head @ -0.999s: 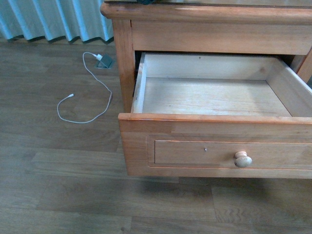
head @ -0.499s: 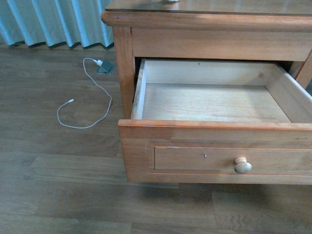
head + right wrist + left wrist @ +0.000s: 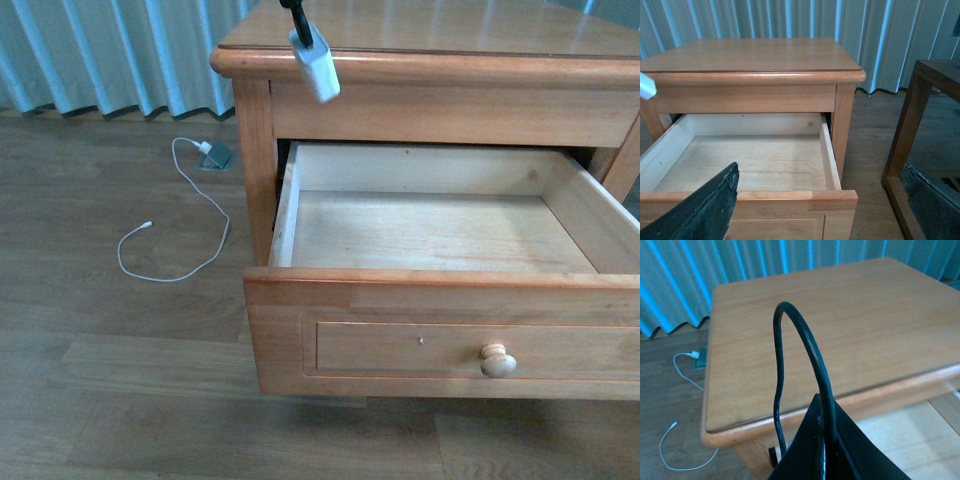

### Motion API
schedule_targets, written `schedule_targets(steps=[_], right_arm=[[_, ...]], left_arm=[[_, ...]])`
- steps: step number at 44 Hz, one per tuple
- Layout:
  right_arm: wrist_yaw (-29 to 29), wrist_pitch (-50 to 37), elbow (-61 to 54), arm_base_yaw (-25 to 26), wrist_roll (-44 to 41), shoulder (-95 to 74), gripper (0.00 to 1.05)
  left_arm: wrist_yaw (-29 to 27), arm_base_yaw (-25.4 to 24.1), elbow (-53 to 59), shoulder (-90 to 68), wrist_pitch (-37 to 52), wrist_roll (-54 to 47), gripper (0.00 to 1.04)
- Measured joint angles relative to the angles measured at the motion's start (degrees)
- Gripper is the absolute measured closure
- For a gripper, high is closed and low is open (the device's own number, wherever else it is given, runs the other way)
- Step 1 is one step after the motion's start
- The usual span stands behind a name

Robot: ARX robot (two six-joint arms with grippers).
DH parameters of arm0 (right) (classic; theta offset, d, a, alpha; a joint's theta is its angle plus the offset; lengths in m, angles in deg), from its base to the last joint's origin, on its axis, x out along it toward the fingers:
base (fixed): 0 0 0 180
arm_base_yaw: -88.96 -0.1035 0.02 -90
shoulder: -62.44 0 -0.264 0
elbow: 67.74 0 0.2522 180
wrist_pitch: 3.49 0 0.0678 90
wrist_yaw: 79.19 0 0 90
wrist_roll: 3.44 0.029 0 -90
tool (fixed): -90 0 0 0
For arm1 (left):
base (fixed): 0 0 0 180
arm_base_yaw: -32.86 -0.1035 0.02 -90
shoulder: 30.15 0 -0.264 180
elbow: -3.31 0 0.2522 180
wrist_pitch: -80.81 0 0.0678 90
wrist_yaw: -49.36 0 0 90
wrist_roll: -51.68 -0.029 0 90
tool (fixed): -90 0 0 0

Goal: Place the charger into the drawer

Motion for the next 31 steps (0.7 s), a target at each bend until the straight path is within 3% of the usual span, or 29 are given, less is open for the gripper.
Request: schedule_targets(steps=[15,31], right_arm=[[0.00,0.00,0.00,0.00,0.00,0.00,0.08],[0.00,0.00,0.00,-0.02,0.00,0.00,0.08]], left_arm=[[1.53,3.76,3.74,0.66,-0.17,0.24,1.01],[8.87,4.37,-8.04,-18.95,0.94,9.01,1.01]])
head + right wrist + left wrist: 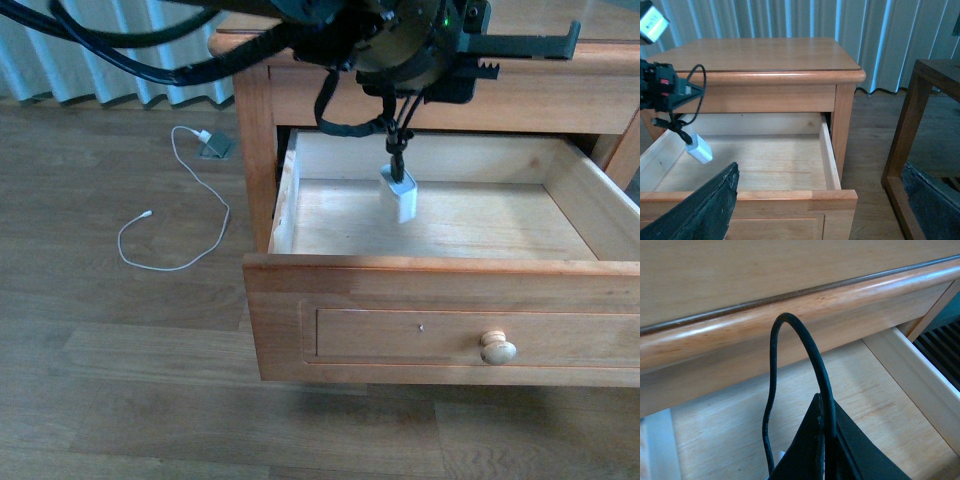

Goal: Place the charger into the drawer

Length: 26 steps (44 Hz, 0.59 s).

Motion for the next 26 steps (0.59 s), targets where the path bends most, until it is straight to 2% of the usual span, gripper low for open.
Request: schedule_targets(steps=[15,26], right_arm=[[0.00,0.00,0.00,0.00,0.00,0.00,0.08],[0.00,0.00,0.00,0.00,0.00,0.00,0.08]], left_arm=[[0.74,0.37,-4.94,-6.64,-0.94,2.86,1.00],[2.10,0.39,-3.41,-7.08,-3.15,-0.24,0.68]])
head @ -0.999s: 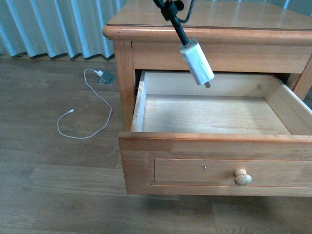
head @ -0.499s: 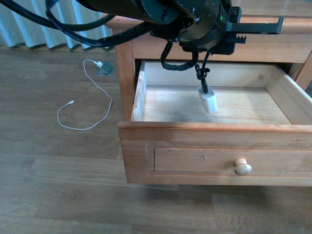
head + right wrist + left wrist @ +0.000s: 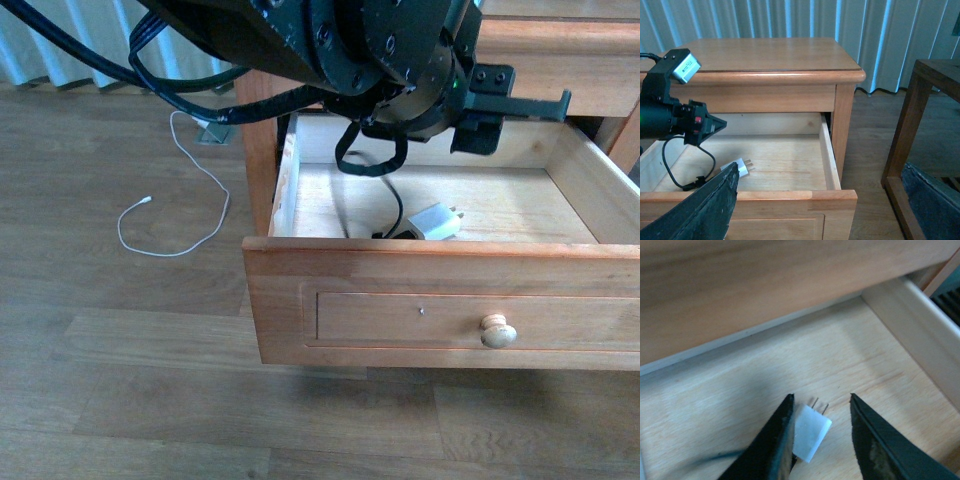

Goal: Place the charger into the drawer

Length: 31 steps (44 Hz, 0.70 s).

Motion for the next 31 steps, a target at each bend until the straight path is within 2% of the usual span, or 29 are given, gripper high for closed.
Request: schedule_targets(steps=[4,12,15,18,31], right_arm=[[0.00,0.00,0.00,0.00,0.00,0.00,0.08],[0.00,0.00,0.00,0.00,0.00,0.00,0.08],[0.00,0.00,0.00,0.00,0.00,0.00,0.08],[0.00,0.00,0.00,0.00,0.00,0.00,0.08],[0.00,0.00,0.00,0.00,0.00,0.00,0.08]], left_arm=[[-1.46,-0.02,2.67,1.27,-0.07,-2.49,0.54],[-8.15,-0.92,8.70,7.45,2.29,-5.75,0.29],[-12.39,-2.21,12.02,13.51,3.72,-6.54,0.15],[-14.88,-3.19,14.14,17.79,4.81,-6.71,0.06],[-29.51,-6.75,31.45,43.71,8.98,-9.53,0.06]])
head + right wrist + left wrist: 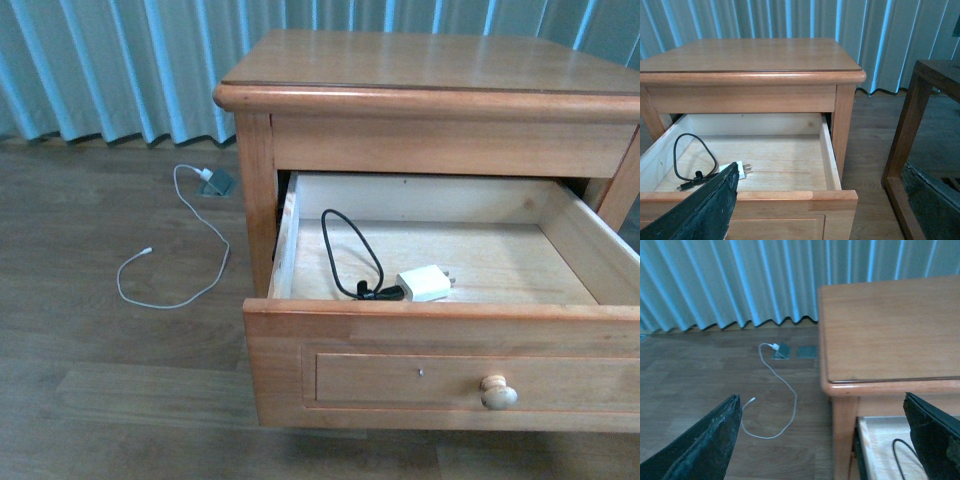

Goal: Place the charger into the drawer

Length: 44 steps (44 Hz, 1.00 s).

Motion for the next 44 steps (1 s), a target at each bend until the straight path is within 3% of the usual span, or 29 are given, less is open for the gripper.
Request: schedule_targets(steps=[8,19,27,29,30,33,36,44], right_arm=[[0.00,0.00,0.00,0.00,0.00,0.00,0.08],[0.00,0.00,0.00,0.00,0.00,0.00,0.08],[0.02,0.00,0.00,-0.02,0.00,-0.02,0.08],[0.00,0.00,0.00,0.00,0.00,0.00,0.08],[0.00,0.00,0.00,0.00,0.00,0.00,0.08],[0.02,0.00,0.00,-0.02,-0.02,0.00,0.08],[0.00,0.00,-0.02,-0.02,0.00,0.00,0.08],[0.00,0.02,-0.02,-0.04,0.00,0.00,0.08]], left_arm=[[-10.29,-0.07,11.47,17.84,-1.64,0.28,0.06],[-30.01,6.40,26.77,48.41,-22.16,10.32,0.06],[-30.71,6.91,27.54,51.47,-23.61,13.84,0.06],[-28.35,6.21,27.87,52.26,-23.19,13.09,0.09],[-19.30,4.24,28.81,53.72,-22.29,11.50,0.14],[-2.58,0.17,32.61,59.91,-24.28,7.28,0.28],[8.94,-4.44,35.60,64.94,-24.37,5.16,0.44],[18.19,-12.76,40.65,69.16,-24.24,3.96,0.78]])
